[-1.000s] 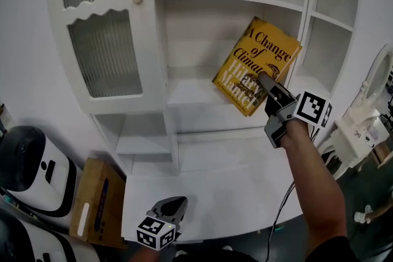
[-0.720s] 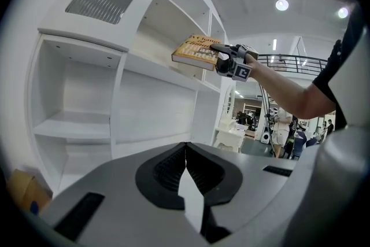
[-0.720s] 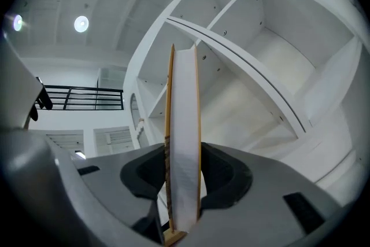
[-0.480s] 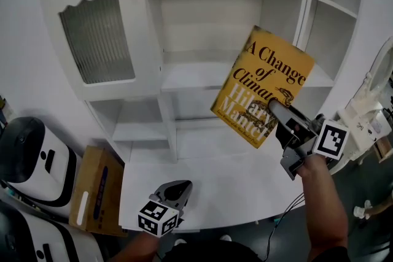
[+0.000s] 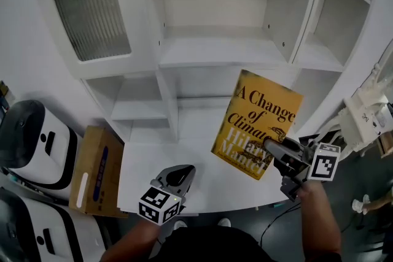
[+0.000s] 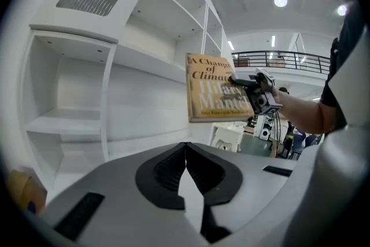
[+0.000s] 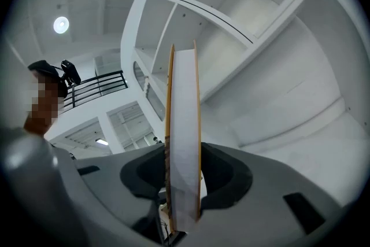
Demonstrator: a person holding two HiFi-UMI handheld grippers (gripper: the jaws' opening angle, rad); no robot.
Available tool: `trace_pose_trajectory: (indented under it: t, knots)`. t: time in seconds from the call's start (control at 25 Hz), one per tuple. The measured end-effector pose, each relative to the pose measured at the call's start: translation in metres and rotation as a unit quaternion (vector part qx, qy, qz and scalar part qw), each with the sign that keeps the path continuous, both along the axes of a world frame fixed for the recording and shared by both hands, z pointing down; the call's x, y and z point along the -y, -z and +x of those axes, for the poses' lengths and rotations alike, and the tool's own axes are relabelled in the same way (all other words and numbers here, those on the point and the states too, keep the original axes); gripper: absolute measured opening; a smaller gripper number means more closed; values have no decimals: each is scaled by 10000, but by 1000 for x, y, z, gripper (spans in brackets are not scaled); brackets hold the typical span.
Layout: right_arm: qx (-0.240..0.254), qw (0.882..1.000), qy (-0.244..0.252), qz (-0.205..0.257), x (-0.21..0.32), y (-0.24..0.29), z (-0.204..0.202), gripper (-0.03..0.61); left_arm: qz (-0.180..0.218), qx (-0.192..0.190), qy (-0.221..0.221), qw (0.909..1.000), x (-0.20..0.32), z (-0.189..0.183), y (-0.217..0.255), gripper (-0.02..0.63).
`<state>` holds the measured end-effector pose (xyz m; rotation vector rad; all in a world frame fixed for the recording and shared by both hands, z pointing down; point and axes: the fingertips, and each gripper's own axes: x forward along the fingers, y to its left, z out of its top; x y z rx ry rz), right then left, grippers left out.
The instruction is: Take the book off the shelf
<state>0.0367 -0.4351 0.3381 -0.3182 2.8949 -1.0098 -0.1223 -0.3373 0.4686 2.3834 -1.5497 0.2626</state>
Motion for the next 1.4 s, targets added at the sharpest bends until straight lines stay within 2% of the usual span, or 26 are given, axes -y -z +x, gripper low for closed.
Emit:
trace_pose_trajectory:
  t: [0.2,0.32,0.48,0.6,0.8,1.16,1.28,1.4]
  knots:
    - [-556,9953,298,-731,-3,-83,-2,163,-71,49,35,10000,-2,6,-11,11]
    - [-901,9863,576,-1257,-6,-143,-8,163,-88,84,41,9999,-5,11,-15,11]
    - [-1485,9601,483,-2320,-6,-232,-1,163,-219,55,65,9997,-11,19,-26,11]
    - [-1841,9396,766,-2784,-13,-280,-6,163,-318,40,123,9994,-16,22,-33,11]
    - [-2167,9151,1008,-3249,-11,-333,-18,163,-383,28,251,9989,-17,24,-39,11]
    - [-2121,8870,1528,-3806,-9,-366,-31,164,-564,-140,500,9971,-21,23,-50,11]
    - [-2227,8830,1493,-3852,-5,-376,-30,164,-627,-115,559,9964,-24,22,-54,11]
    - [-2597,8875,1348,-3559,0,-390,-26,164,-676,-129,608,9958,-25,22,-57,11]
